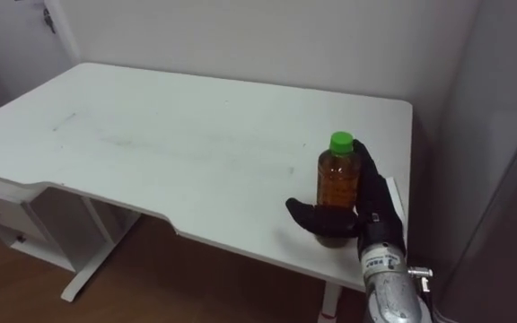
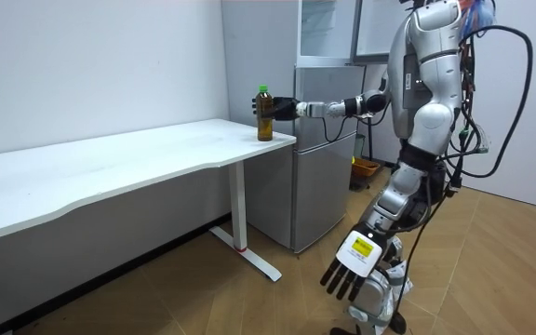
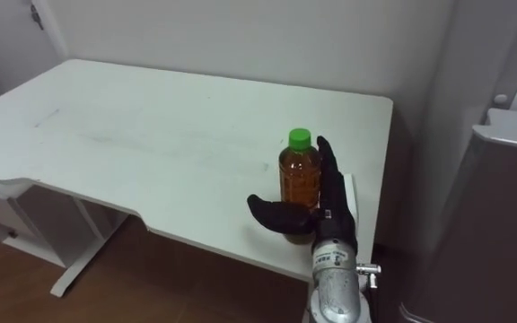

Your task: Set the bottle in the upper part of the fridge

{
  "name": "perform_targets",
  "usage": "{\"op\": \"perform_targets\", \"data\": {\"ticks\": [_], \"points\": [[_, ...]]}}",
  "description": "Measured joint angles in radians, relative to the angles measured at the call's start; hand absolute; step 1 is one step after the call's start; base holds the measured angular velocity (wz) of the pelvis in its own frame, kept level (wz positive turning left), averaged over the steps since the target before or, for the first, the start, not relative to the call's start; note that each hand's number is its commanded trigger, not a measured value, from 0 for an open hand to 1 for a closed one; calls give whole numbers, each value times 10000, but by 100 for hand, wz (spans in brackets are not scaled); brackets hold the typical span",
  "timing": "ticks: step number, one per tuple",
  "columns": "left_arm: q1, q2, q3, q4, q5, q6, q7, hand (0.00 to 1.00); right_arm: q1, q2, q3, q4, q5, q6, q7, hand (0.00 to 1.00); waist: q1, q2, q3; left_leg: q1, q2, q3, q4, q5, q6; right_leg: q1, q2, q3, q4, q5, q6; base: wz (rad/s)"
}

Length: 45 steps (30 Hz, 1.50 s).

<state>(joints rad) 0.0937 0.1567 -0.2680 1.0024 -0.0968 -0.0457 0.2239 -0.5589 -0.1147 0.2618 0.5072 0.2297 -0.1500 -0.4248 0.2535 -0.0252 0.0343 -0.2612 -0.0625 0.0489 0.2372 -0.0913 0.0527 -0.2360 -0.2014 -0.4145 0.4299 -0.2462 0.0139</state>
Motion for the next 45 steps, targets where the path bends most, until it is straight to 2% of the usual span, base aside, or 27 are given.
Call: {"op": "perform_targets", "data": {"ticks": [7,17,20,21,22,23,29,34,45], "points": [[82,6,174,-6,-28,24,8,0,-1,-20,-1,2,0,3,-85,0,6,-146,-1,-14,-26,-36,0,9,16,11,-32,-43,-11,2,8,0],[89,59,24,-14,-88,67,11,0,-6,-82,10,714,99,12,-411,0,11,-114,10,-62,-26,-235,-3,9,14,79,42,-111,-165,26,36,4],[75,97,-109,-35,-29,109,13,0,-112,-97,12,1169,522,12,-349,0,24,-51,51,-71,-24,-244,-4,9,15,81,51,-118,-135,30,42,0],[77,96,-119,-30,14,116,12,0,-112,-99,12,1221,566,12,-301,3,20,-12,76,-74,-23,-244,-5,9,14,76,52,-118,-127,31,41,0],[77,97,-120,-19,10,134,15,0,-113,-105,12,1331,651,8,-271,58,14,24,88,-71,-22,-245,-6,9,14,76,52,-118,-116,31,41,0],[78,97,-125,-11,8,151,21,0,-118,-105,12,1430,755,3,-226,100,16,34,84,-70,-22,-247,-9,9,14,76,52,-120,-113,31,41,0],[94,81,-129,-29,40,186,67,0,-317,-192,-147,1948,860,-50,-242,100,19,59,85,-82,-20,-250,7,8,12,68,53,-121,-166,31,41,0],[101,81,-162,-8,9,185,64,0,-326,-456,-124,2230,871,-167,-203,100,41,74,75,-79,-22,-253,16,9,13,75,61,-104,-154,31,41,0],[270,83,-159,-22,26,186,66,0,-325,-591,-210,2278,1952,-188,-303,100,104,122,48,-88,-23,-269,14,9,11,83,45,-216,-165,30,40,0]]}}
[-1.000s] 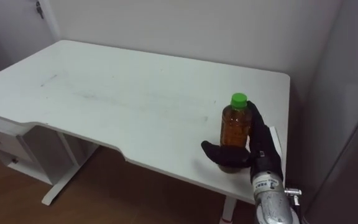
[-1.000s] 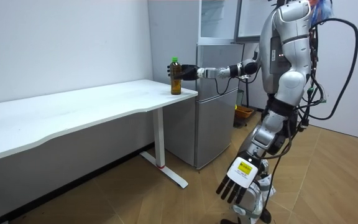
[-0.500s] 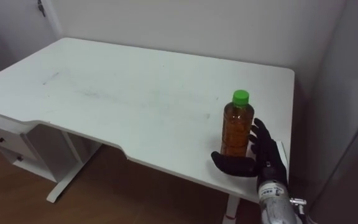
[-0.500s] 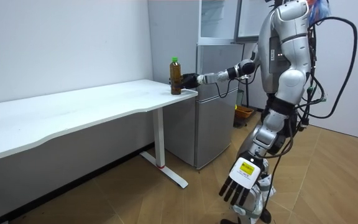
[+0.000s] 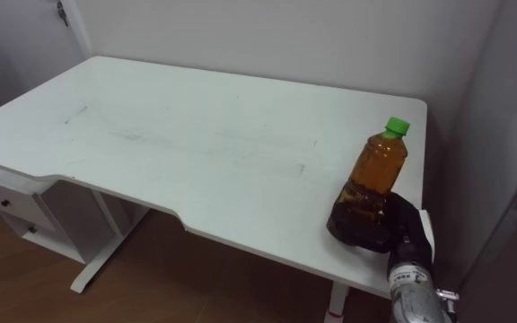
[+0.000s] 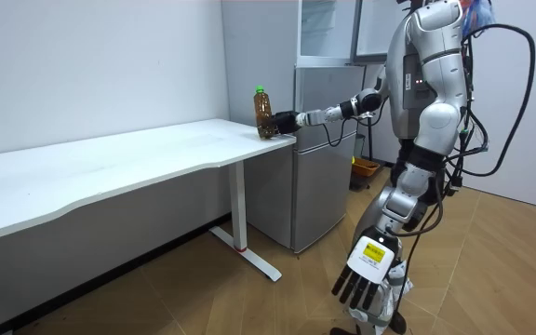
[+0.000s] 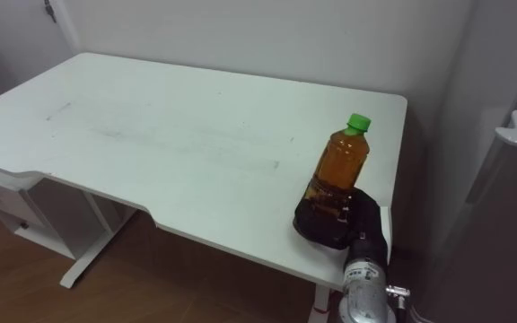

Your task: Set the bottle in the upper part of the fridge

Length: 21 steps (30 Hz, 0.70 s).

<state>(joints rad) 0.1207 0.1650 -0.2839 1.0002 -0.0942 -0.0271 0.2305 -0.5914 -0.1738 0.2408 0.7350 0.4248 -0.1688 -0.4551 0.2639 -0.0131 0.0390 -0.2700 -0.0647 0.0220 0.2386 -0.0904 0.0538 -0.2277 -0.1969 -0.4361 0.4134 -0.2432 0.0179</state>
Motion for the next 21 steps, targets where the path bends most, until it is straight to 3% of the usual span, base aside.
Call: {"op": "perform_targets", "data": {"ticks": [8,16,21], "points": [[32,0,1,-7,2,4,0,0,1,-141,17,53,85,0,8,100,196,-2,-1,0,-4,-9,6,1,1,12,-11,-33,0,0,0,0],[120,15,70,0,16,10,18,0,3,-179,27,40,20,16,176,100,178,-12,-8,-6,5,-15,8,1,0,24,11,-11,7,1,-2,0],[133,35,70,-5,306,-37,17,0,3,-229,28,-120,19,229,252,100,105,-71,-47,-15,-7,-23,4,1,1,13,6,30,21,2,1,0]]}}
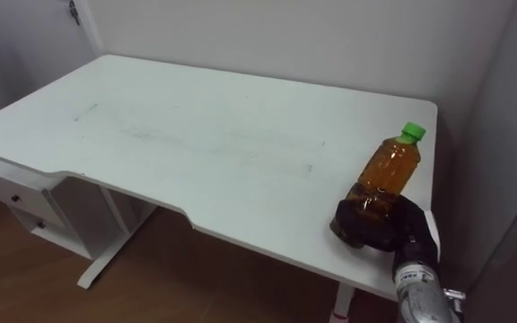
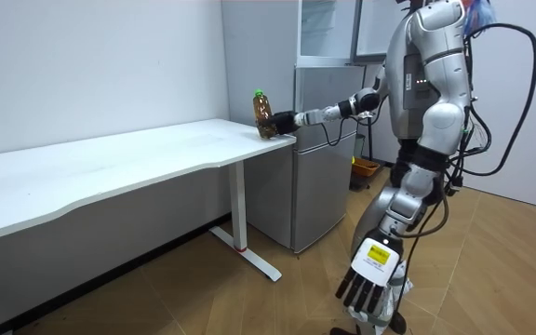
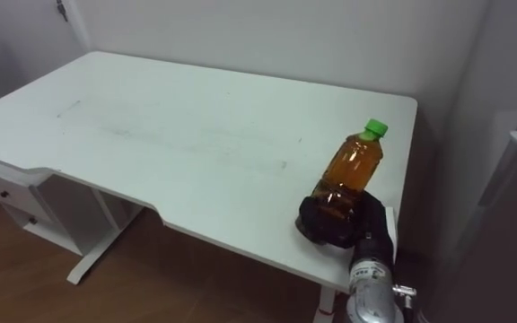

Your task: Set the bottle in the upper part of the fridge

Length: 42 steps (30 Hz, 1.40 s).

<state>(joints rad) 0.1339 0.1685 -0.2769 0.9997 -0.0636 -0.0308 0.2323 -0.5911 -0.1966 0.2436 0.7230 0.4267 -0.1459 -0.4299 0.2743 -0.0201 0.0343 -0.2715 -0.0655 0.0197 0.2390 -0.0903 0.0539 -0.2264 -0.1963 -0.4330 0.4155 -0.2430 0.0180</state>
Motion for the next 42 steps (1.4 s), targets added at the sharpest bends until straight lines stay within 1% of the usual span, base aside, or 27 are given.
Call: {"op": "perform_targets", "data": {"ticks": [1,2,4,5,7,8,10,11,12,13,14,15,16,17,18,20,22,24,26,28,30,31,35,37,39,41,42], "points": [[14,8,2,3,75,-10,-1,0,2,-3,0,-162,10,173,55,100,-8,-13,-8,9,3,17,-1,0,0,-7,1,23,-1,1,1,-4],[17,12,7,2,87,-15,-4,0,1,-3,6,-295,9,267,74,100,-31,-17,-10,10,5,22,-1,0,0,-10,2,28,-1,1,1,-4],[33,12,163,7,146,-19,-9,0,84,-5,31,-1171,-6,574,74,100,-188,-73,-47,10,10,22,-16,0,0,-26,0,28,0,1,1,0],[54,13,226,10,167,-23,-9,0,93,-7,66,-1380,-7,581,71,100,-246,-96,-65,19,13,28,-19,0,0,-14,2,18,-10,1,1,0],[151,42,381,10,151,-25,-8,0,100,-104,130,-2190,10,595,132,100,-495,-190,-118,185,14,39,-26,0,0,232,23,-63,-104,11,16,6],[170,48,380,8,152,-25,-7,0,99,-148,137,-2366,10,595,157,100,-521,-212,-132,263,17,42,-33,0,0,321,34,-75,-154,20,24,0],[191,48,380,-9,144,-55,16,0,122,-474,180,-3016,8,595,233,100,-684,-283,-163,632,31,75,-115,-3,0,723,83,-77,-338,64,60,0],[264,98,420,6,145,-112,30,0,203,-581,177,-3383,-4,595,350,100,-793,-326,-188,861,59,76,-252,-9,-6,931,159,-47,-507,102,82,0],[329,145,466,6,158,-148,28,0,293,-643,176,-3615,3,595,409,100,-821,-377,-216,955,74,56,-301,-15,-14,1028,200,-22,-606,127,85,-8],[460,223,685,2,168,-186,29,0,549,-803,173,-4084,9,595,482,100,-881,-477,-276,1145,129,55,-363,-27,-33,1260,309,21,-808,205,85,-11],[598,318,881,-4,181,-194,33,0,748,-914,154,-4462,6,595,553,100,-999,-549,-319,1283,181,64,-373,-57,-57,1491,422,37,-1086,286,82,-11],[638,361,974,-17,203,-187,33,0,824,-936,125,-4635,6,595,579,100,-1037,-578,-337,1344,205,77,-374,-68,-68,1587,472,41,-1184,332,80,-14],[818,402,1173,-43,327,-181,32,0,900,-1044,102,-4957,16,595,628,100,-1090,-602,-347,1432,255,129,-376,-89,-88,1701,563,117,-1342,419,63,-18],[883,411,1241,-89,362,-171,33,0,947,-1139,101,-5131,31,596,639,100,-1089,-599,-346,1467,294,199,-375,-101,-93,1742,612,166,-1441,478,54,-29],[1014,422,1408,-212,374,-162,35,0,1012,-1321,93,-5442,40,596,646,100,-1099,-594,-342,1543,359,317,-381,-115,-99,1762,677,205,-1577,565,32,-27],[1149,436,1553,-249,380,-111,35,0,1022,-1517,85,-5729,37,596,639,100,-1208,-574,-333,1630,404,338,-391,-125,-111,1893,776,262,-1799,675,20,-15],[1244,466,1599,-236,379,-35,35,0,1022,-1737,75,-6100,32,605,621,100,-1294,-563,-325,1717,432,443,-412,-131,-118,1907,802,374,-1796,692,10,-13],[1339,462,1691,-177,380,50,32,0,1025,-1777,75,-6338,32,607,644,100,-1313,-527,-300,1889,470,575,-499,-146,-129,2025,845,487,-1853,742,-1,-20],[1450,452,2009,-161,547,100,30,0,1025,-1845,13,-6598,-1,672,642,100,-1488,-542,-310,2013,492,593,-562,-157,-148,2165,899,557,-1976,770,4,-8],[1583,455,2360,-158,578,104,33,0,1025,-2096,-172,-6948,0,739,623,100,-1564,-549,-310,2220,501,609,-679,-165,-165,2413,941,609,-2032,773,2,-2],[1701,454,2514,-159,584,104,36,0,1025,-2223,-396,-7131,2,738,555,100,-1604,-553,-313,2406,501,635,-762,-183,-188,2565,957,629,-2101,769,10,-5],[1740,452,2588,-159,583,104,43,0,1025,-2396,-485,-7245,9,738,407,100,-1611,-561,-311,2487,505,644,-793,-200,-200,2636,967,641,-2118,764,18,-4],[1750,438,2765,-169,655,106,43,0,1025,-2609,-1004,-7621,10,771,357,100,-1704,-594,-318,2537,532,683,-790,-244,-222,2657,990,682,-2119,761,20,-5],[1745,433,2837,-138,1067,106,7,0,1025,-2755,-1341,-7873,-2,819,447,100,-1744,-625,-322,2592,552,780,-793,-284,-228,2674,998,748,-2115,761,20,-11],[1729,423,3080,-73,1379,104,-44,0,1025,-2768,-1626,-7954,-3,819,489,100,-1864,-700,-310,2673,561,846,-793,-310,-231,2763,1007,760,-2150,760,21,-6],[1757,419,3313,-52,1501,105,-71,0,1025,-2776,-1897,-7963,-3,820,514,100,-1897,-782,-323,2764,576,887,-789,-352,-234,2800,1032,806,-2192,761,21,-12],[1777,412,3412,-26,1595,106,-81,0,1025,-2777,-2053,-7970,-3,820,507,100,-1907,-821,-352,2814,585,923,-786,-380,-234,2840,1059,872,-2251,771,22,-11]]}}
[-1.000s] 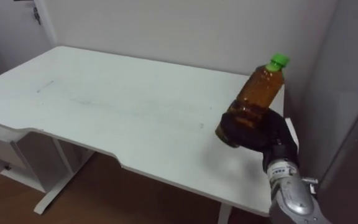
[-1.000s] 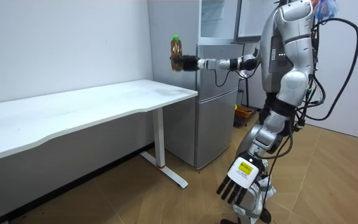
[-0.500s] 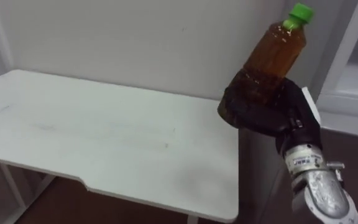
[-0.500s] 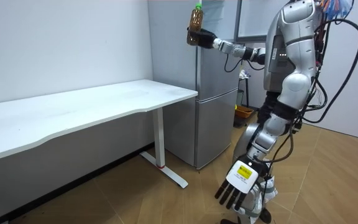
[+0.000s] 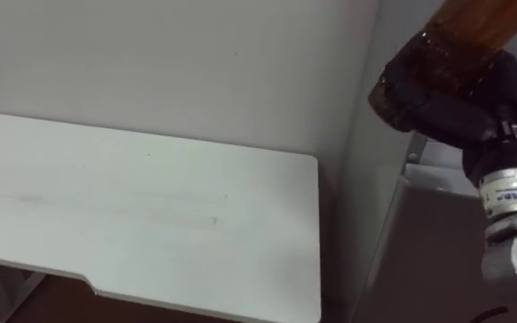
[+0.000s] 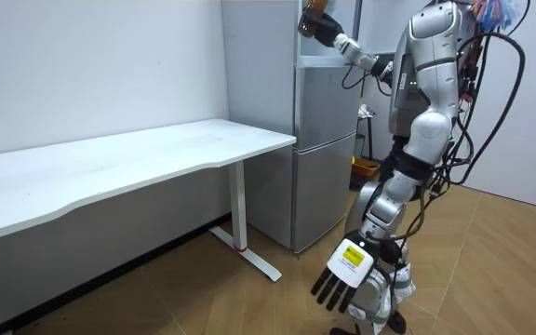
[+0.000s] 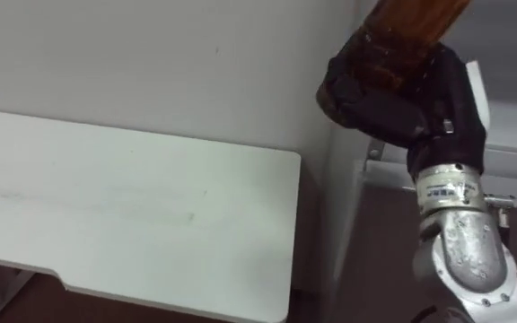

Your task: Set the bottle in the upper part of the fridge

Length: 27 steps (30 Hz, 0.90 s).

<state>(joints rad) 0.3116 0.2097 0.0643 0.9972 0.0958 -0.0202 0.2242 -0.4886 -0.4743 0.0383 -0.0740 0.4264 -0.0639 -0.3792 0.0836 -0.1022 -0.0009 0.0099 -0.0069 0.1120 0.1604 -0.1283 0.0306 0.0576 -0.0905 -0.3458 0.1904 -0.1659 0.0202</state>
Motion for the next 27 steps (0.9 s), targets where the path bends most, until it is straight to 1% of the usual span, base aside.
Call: {"op": "perform_targets", "data": {"ticks": [2,3,4,6,9,11,13,15,17,19,21,23,25,27], "points": [[-16,-6,118,32,92,2,-6,0,0,-30,-217,-53,6,0,15,100,-73,-29,-16,52,16,16,34,-44,0,103,22,29,-42,14,0,-7],[-25,-6,131,32,90,3,-6,0,0,-120,-309,-94,41,0,44,100,-121,-29,-17,106,20,24,42,-64,0,124,25,69,-38,14,0,-6],[-19,-8,138,34,94,3,-6,0,0,-300,-329,-113,69,0,129,100,-164,-26,-18,164,34,80,29,-78,-3,150,34,124,-24,14,0,-9],[6,-7,193,44,101,3,-6,0,0,-537,-345,-133,38,0,333,100,-258,-29,-16,188,57,132,25,-87,-11,214,52,144,-14,16,-4,-8],[58,-20,209,28,101,5,-13,0,-1,-896,-401,-128,78,5,336,100,-335,-50,-11,214,71,142,26,-92,-23,243,67,164,-21,17,-6,0],[95,-12,214,22,102,5,-20,0,-1,-928,-576,-127,107,5,327,100,-352,-84,-7,218,89,157,35,-101,-39,247,86,190,-27,18,-7,0],[171,-12,220,1,114,7,-55,0,-1,-932,-785,-105,149,12,262,100,-442,-145,-13,235,105,162,45,-111,-53,258,104,203,-36,19,-9,0],[297,-23,373,-130,364,24,-188,0,-1,-935,-940,-102,114,23,258,100,-493,-181,-37,211,109,162,49,-112,-55,236,105,194,-40,18,-9,0],[410,-20,545,-293,574,90,-214,0,-1,-967,-1141,-98,114,120,215,100,-507,-204,-53,204,110,163,56,-119,-58,227,107,195,-43,18,-9,0],[462,-14,765,-359,772,192,-225,0,-1,-1193,-1369,-39,263,322,203,100,-511,-213,-55,240,108,169,60,-130,-56,250,106,182,-37,18,-9,0],[481,-18,929,-358,895,254,-225,0,-3,-1292,-1500,67,369,363,107,100,-512,-218,-58,253,110,171,64,-139,-61,268,110,183,-36,18,-9,0],[508,-21,962,-401,957,300,-227,0,-3,-1471,-1581,246,380,418,109,100,-514,-219,-59,254,111,176,79,-152,-62,262,110,192,-26,18,-9,0],[578,-32,1019,-588,960,412,-233,0,-3,-1664,-1694,334,399,635,120,100,-515,-222,-58,250,115,192,82,-157,-62,245,110,201,-25,18,-9,0],[597,-42,1107,-638,961,433,-245,0,-3,-1789,-1735,390,429,701,115,100,-517,-225,-57,263,114,209,82,-161,-62,235,110,202,-34,17,-10,0]]}}
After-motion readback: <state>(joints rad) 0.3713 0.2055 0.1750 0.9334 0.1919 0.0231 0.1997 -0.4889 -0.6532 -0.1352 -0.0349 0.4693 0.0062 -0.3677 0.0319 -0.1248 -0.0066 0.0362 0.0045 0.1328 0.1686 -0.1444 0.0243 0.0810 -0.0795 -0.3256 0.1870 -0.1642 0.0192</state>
